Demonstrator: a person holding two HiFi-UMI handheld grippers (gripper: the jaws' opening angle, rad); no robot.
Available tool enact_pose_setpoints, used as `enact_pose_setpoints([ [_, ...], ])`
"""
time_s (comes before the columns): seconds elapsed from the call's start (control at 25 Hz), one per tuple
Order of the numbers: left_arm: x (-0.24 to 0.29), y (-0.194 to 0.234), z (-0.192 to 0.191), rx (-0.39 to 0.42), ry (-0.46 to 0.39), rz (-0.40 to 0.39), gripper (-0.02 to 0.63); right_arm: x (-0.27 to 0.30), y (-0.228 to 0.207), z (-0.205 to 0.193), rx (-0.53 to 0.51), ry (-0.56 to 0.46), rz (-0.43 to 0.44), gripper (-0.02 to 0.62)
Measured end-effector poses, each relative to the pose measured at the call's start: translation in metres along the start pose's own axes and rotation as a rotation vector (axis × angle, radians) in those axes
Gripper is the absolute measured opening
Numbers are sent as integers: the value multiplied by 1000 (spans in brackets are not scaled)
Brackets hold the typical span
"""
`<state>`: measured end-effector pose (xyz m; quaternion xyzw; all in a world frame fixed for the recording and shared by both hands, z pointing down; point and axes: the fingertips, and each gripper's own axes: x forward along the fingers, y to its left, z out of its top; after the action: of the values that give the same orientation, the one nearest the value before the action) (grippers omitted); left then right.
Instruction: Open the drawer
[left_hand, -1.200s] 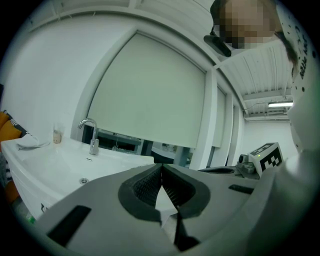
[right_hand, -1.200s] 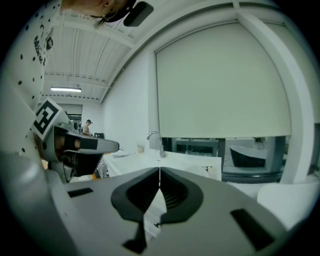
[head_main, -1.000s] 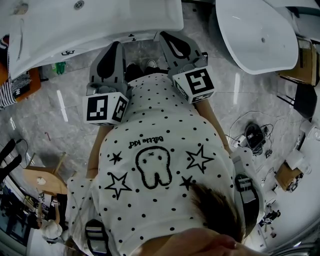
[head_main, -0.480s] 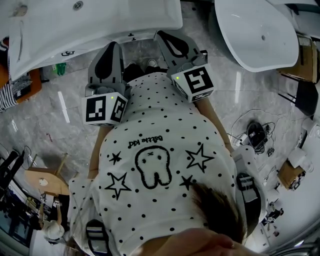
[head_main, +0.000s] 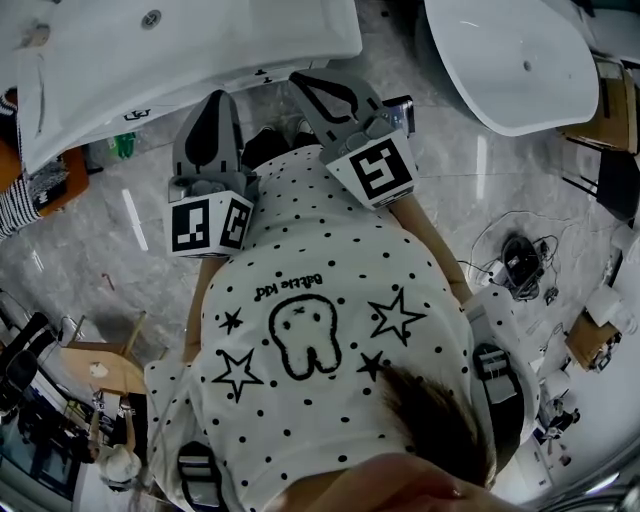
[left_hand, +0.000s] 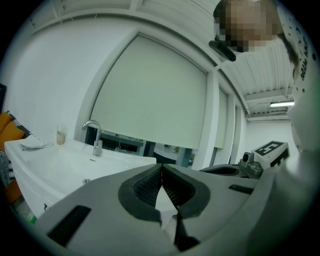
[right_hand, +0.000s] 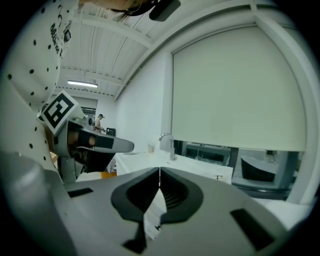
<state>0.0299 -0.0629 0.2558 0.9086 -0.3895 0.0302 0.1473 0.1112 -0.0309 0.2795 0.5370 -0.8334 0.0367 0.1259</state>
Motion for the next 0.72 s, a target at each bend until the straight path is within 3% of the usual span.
enact_pose_setpoints([
  [0.56, 1, 5, 7, 10, -11, 12, 5, 1, -11, 4, 41, -17, -34, 14],
  [0.72, 8, 10, 7, 44, 13, -41, 5, 2, -14, 5, 53, -19, -41, 14],
])
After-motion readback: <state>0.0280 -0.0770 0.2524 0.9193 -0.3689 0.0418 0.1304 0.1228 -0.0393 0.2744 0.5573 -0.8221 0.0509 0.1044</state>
